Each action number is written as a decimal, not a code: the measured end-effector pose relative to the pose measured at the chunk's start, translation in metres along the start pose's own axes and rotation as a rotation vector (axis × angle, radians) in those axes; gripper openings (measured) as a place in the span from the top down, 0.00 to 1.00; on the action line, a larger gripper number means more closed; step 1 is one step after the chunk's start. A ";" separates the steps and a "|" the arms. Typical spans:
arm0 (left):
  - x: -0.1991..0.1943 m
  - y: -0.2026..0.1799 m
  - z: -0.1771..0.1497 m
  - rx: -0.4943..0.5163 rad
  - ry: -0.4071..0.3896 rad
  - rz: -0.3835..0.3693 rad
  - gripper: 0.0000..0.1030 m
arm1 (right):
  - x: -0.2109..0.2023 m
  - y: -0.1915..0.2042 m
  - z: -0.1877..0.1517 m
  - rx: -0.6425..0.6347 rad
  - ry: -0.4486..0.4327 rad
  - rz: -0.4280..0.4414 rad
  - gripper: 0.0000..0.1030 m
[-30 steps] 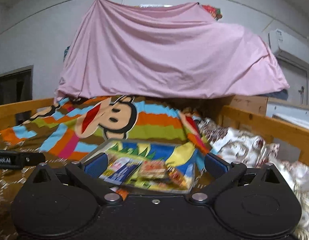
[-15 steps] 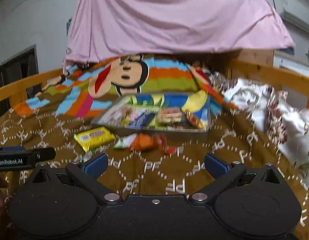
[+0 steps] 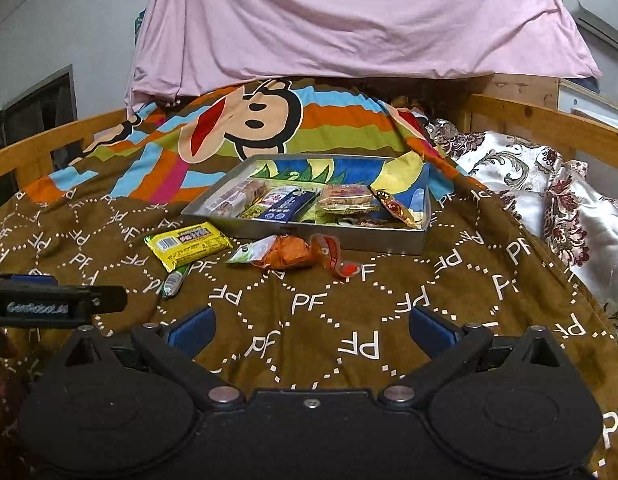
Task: Organize snacks
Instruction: 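Lift both tools up and away from the tray, then move right tool to the orange jerky pack while left tool approaches the yellow wafer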
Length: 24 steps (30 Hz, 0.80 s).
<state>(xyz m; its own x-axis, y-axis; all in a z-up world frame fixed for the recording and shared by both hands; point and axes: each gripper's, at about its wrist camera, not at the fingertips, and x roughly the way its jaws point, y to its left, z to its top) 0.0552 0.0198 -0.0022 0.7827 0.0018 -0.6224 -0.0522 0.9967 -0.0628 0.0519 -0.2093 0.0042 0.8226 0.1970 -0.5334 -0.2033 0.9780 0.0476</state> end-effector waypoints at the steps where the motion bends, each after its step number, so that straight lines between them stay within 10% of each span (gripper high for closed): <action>1: 0.003 -0.001 0.001 -0.004 0.011 -0.002 0.01 | 0.002 0.001 -0.002 -0.005 0.006 0.001 0.01; 24: 0.037 -0.013 0.020 0.049 0.087 -0.015 0.01 | 0.028 0.007 -0.006 -0.047 0.017 0.033 0.01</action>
<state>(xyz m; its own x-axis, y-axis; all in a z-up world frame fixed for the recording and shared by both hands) 0.0971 0.0088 -0.0087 0.7262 -0.0178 -0.6873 -0.0093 0.9993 -0.0357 0.0700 -0.1977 -0.0151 0.8058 0.2279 -0.5466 -0.2555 0.9664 0.0262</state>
